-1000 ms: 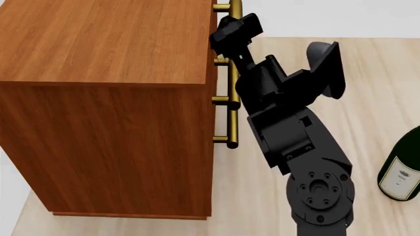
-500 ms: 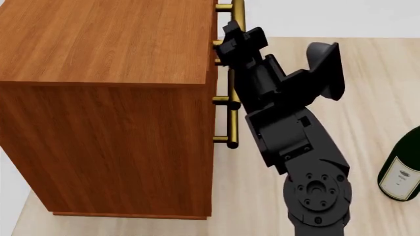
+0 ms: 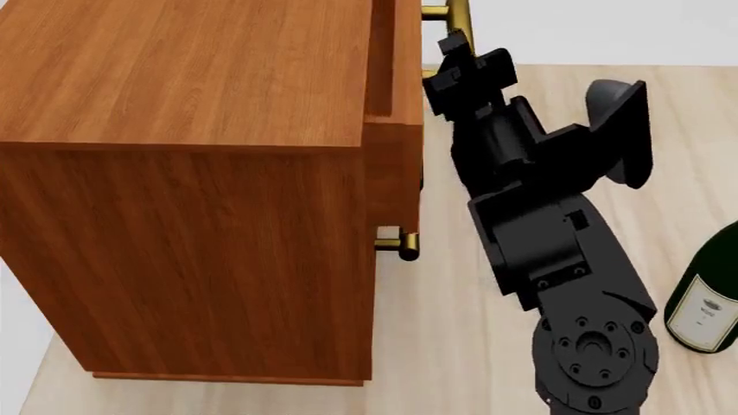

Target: Close the bottom drawer of the cabinet and open the top drawer.

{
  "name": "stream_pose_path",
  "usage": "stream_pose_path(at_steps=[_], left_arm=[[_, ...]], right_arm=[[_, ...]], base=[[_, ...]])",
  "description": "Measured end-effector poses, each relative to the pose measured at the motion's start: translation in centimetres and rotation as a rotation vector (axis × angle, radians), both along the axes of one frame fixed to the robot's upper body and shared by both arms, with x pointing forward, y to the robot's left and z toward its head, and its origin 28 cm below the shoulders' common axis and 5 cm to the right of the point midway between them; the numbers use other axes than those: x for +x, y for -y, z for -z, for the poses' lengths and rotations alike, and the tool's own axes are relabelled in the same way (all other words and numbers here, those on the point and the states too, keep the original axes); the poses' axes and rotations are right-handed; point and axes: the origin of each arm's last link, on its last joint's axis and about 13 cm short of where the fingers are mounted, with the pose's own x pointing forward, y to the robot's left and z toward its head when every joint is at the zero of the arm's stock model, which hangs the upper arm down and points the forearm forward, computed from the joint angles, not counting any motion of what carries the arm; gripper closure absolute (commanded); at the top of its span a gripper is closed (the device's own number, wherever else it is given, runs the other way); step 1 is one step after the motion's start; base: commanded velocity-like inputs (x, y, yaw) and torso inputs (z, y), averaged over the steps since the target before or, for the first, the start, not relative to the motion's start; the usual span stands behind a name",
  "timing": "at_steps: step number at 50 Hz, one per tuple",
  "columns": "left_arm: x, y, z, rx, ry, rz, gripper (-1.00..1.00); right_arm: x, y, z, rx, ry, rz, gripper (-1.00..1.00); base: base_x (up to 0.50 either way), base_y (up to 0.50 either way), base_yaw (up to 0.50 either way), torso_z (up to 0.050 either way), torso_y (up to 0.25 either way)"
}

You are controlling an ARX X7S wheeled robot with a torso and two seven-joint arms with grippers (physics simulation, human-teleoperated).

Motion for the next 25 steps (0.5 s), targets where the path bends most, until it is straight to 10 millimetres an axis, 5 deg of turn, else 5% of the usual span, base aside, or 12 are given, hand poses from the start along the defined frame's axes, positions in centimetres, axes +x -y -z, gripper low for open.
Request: stream_pose_path(at_steps=[25], left_arm=[[0.0, 0.2, -0.2, 0.003, 0.003, 0.007, -1.00]], right_arm=[[-0.6, 2.3, 0.0, 0.043, -0.003, 0.068, 1.00]], base=[[-0.02, 0.00, -0.01, 0.000, 0.007]])
